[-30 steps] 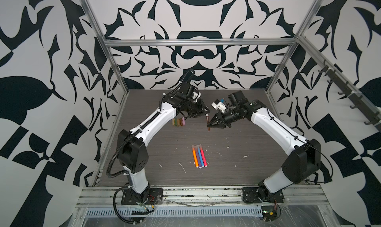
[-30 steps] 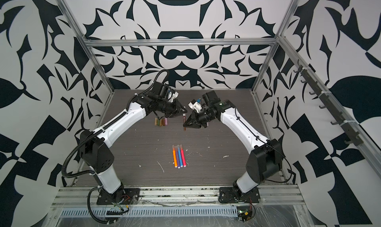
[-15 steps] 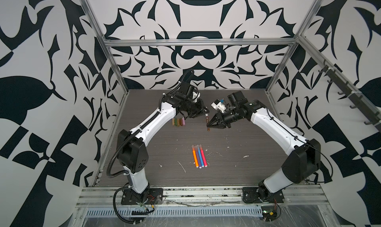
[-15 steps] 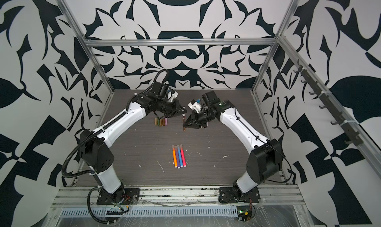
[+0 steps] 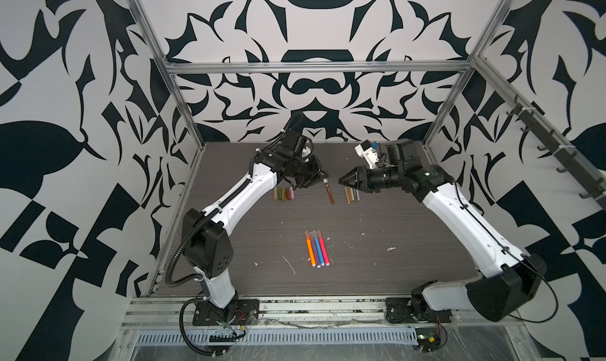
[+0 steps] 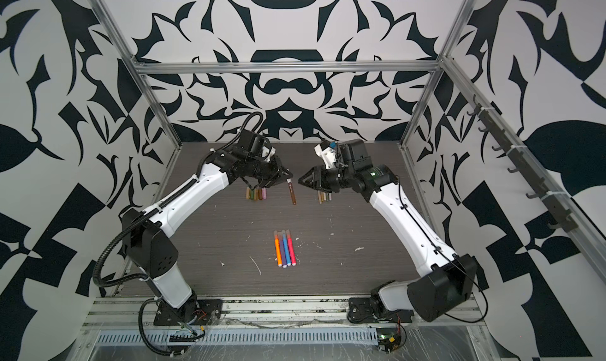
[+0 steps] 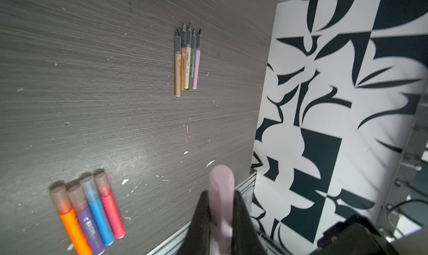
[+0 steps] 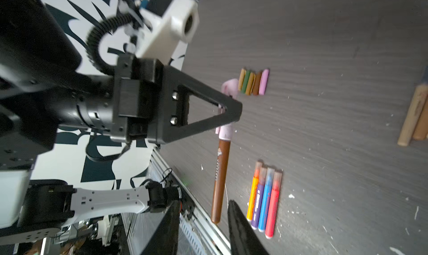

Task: Open the pen caps
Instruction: 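Grasp the pink cap with the left gripper while the right holds the pen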

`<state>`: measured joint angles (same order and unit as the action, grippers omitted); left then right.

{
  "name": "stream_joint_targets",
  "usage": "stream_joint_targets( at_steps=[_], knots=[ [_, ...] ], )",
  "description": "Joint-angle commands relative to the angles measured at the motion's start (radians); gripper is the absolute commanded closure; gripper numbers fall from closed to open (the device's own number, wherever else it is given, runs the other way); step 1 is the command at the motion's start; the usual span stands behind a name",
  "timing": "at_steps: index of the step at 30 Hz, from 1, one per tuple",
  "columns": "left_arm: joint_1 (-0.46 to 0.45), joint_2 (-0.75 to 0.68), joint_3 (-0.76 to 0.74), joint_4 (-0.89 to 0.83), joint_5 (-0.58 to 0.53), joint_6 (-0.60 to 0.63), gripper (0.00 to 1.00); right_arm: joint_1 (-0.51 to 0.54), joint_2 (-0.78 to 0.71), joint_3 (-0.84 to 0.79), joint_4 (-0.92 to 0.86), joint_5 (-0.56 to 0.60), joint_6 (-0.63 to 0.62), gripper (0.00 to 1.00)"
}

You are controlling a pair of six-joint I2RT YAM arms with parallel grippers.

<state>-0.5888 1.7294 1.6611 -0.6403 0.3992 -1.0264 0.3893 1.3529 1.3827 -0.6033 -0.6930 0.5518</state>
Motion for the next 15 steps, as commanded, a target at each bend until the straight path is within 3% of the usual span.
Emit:
stream_joint_targets(
  at_steps=[1, 6, 15],
  knots=[
    [0.006, -0.06, -0.02, 0.002, -0.054, -0.169, 1.0, 0.003, 0.015, -0.046, 0.105, 0.033, 0.067, 0.65],
    [0.006, -0.074, -0.022, 0.023, -0.056, -0.244, 1.0, 0.003, 0.037, -0.071, 0.178, -0.027, 0.121, 0.67],
    [0.006, -0.069, -0.03, 0.039, -0.047, -0.254, 1.0, 0.023, 0.068, -0.064, 0.207, -0.095, 0.147, 0.66]
  ],
)
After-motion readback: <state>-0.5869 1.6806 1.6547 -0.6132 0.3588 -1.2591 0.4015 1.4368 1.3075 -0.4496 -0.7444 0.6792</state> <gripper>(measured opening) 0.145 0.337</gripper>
